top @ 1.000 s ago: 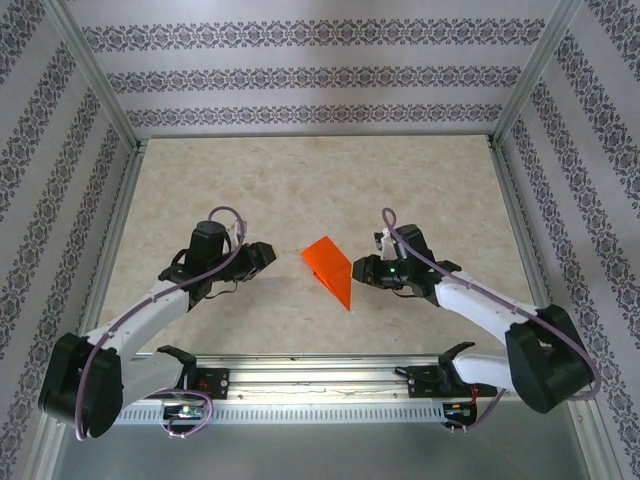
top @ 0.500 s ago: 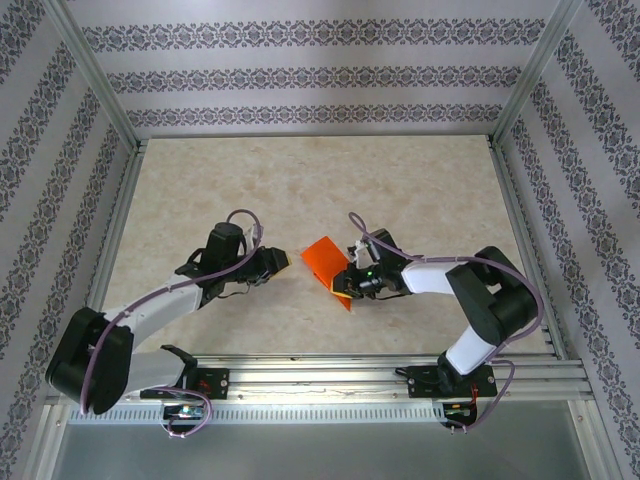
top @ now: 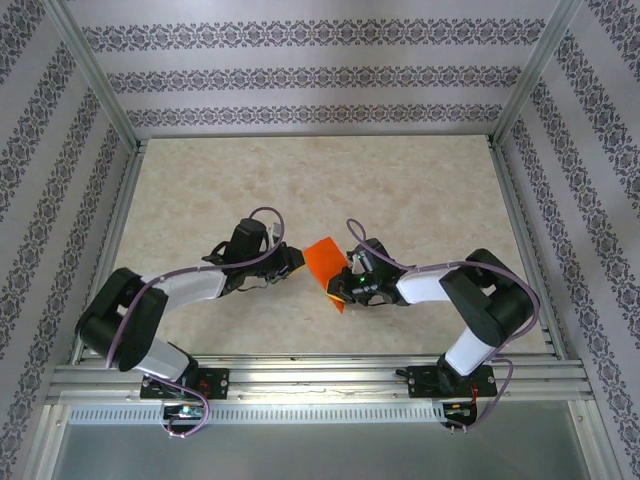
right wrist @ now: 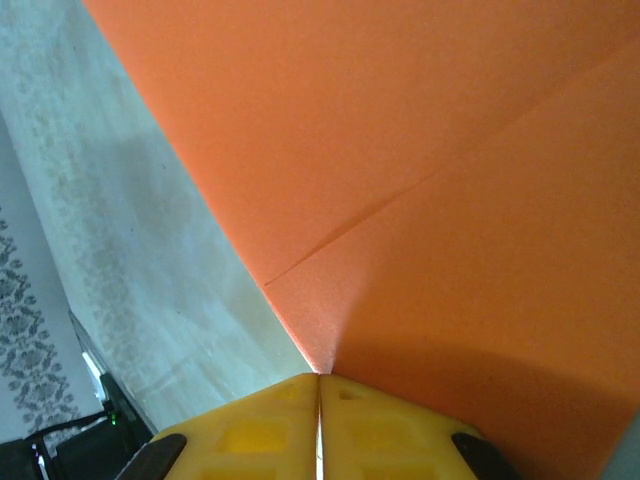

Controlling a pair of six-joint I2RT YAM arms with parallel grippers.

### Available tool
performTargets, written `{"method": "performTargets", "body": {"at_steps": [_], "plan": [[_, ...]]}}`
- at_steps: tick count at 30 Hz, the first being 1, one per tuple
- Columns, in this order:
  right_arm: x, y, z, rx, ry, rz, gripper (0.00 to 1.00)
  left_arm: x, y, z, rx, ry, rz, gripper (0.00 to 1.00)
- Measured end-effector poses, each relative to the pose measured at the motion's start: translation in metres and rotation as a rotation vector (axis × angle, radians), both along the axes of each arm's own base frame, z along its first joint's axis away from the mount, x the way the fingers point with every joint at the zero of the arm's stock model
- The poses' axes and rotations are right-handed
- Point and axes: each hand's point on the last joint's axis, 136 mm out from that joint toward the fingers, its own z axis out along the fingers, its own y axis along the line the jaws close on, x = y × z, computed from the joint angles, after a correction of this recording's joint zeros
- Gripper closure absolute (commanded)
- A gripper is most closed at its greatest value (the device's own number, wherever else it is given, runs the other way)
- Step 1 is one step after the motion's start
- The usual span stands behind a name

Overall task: Fold a paper plane with a square sheet of paper (pick it up from the middle)
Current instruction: Turn over the paper at the center of the table, then fold the wing for the fifth time at the center of the table.

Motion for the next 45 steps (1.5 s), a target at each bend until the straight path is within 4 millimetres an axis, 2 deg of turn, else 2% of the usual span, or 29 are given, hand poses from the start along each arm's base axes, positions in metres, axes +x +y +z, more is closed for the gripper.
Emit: {"method": "performTargets", "body": {"at_steps": [6, 13, 20, 25, 28, 31, 34, 36, 39, 41, 45], "plan": [[-0.006, -0.005, 0.0, -0.023, 0.0, -0.092, 0.88, 0.012, -0.018, -0.026, -0.008, 0.067, 0.027, 0.88], [-0.005, -0.003, 0.001, -0.008, 0.01, -0.135, 0.87, 0.024, -0.047, -0.033, -0.041, 0.073, 0.009, 0.92], [-0.006, -0.001, 0.006, -0.001, -0.013, -0.137, 0.81, 0.026, -0.043, -0.059, 0.004, 0.118, 0.038, 0.95], [-0.003, -0.013, 0.029, -0.045, -0.093, -0.122, 0.73, 0.02, -0.038, -0.068, 0.02, 0.135, 0.043, 0.97], [0.009, -0.031, 0.057, -0.131, -0.202, -0.132, 0.62, 0.019, -0.038, -0.068, 0.017, 0.129, 0.042, 0.97], [0.024, -0.055, 0.095, -0.233, -0.354, -0.163, 0.38, 0.018, -0.038, -0.068, 0.011, 0.12, 0.037, 0.98], [0.032, -0.084, 0.123, -0.312, -0.487, -0.187, 0.02, 0.017, -0.038, -0.068, 0.007, 0.114, 0.026, 0.98], [0.036, -0.105, 0.131, -0.357, -0.54, -0.214, 0.02, 0.015, -0.039, -0.067, 0.005, 0.112, 0.013, 0.98], [0.038, -0.126, 0.129, -0.369, -0.559, -0.247, 0.02, 0.013, -0.041, -0.068, -0.002, 0.112, -0.005, 0.98], [0.039, -0.134, 0.119, -0.323, -0.538, -0.26, 0.03, 0.012, -0.042, -0.067, -0.006, 0.109, -0.015, 0.98], [0.041, -0.143, 0.087, -0.204, -0.406, -0.303, 0.19, 0.009, -0.045, -0.067, -0.014, 0.099, -0.049, 0.98]]}}
